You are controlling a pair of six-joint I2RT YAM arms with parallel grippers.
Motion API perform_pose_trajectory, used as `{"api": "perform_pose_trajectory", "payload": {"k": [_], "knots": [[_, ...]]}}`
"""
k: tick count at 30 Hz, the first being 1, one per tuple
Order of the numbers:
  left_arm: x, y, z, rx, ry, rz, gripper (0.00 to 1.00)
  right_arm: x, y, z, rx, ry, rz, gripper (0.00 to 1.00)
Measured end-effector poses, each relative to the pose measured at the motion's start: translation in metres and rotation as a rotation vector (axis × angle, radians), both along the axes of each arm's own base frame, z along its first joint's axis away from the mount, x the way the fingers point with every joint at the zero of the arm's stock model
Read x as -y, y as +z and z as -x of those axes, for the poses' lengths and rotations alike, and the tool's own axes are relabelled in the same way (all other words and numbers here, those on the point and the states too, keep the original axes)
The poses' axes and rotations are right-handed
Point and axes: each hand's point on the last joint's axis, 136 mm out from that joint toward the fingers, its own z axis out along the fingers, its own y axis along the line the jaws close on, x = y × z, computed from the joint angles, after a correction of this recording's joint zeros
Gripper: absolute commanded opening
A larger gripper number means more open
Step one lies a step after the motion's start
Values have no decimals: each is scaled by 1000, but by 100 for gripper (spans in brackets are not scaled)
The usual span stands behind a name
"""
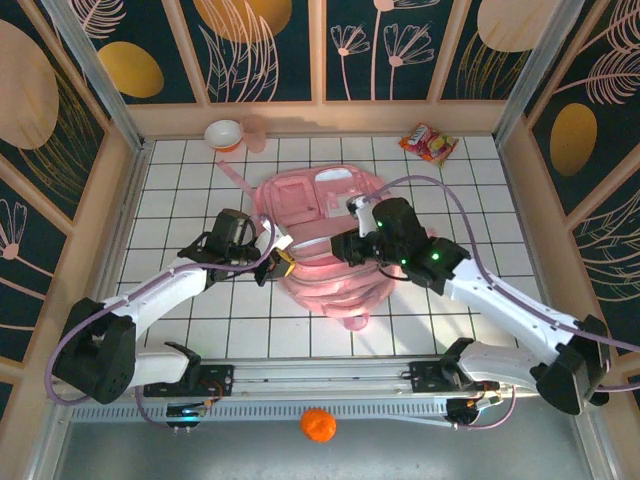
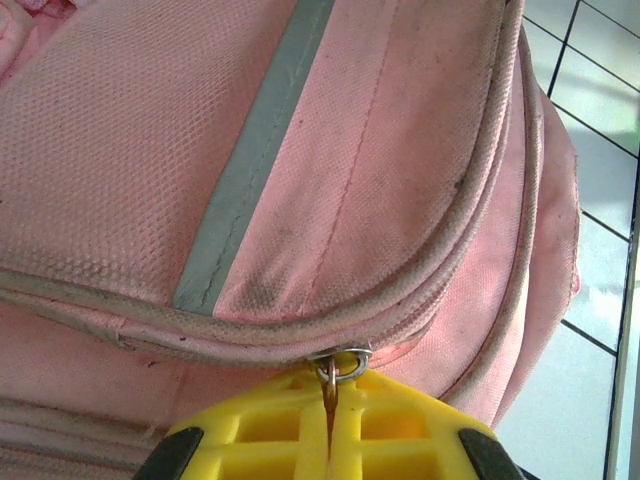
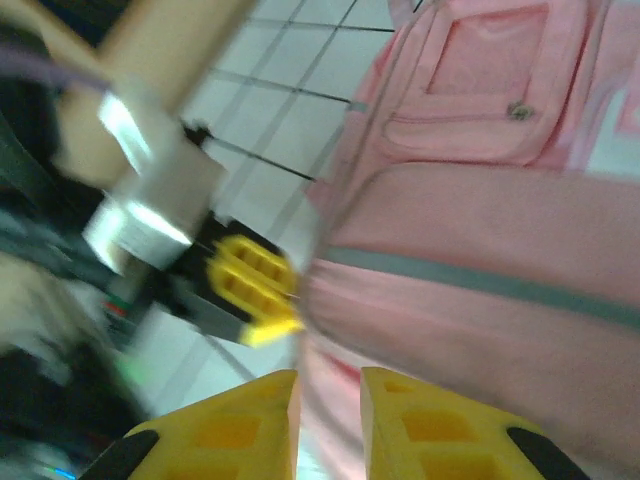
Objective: Pack the student bag
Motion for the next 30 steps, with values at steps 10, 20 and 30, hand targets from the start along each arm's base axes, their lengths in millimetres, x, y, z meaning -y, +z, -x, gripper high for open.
{"api": "perform_pose_trajectory", "payload": {"k": [10,20,30], "knots": [[0,0,0,-9,10,1,0,-33,-48,26,-566,-312,-254,40],[0,0,0,-10,8,3,0,-35,-79,4,-710,-477,-393,26],[0,-1,2,-19,5,1,0,-45,-86,-22,-705,-505,-461,0]]}}
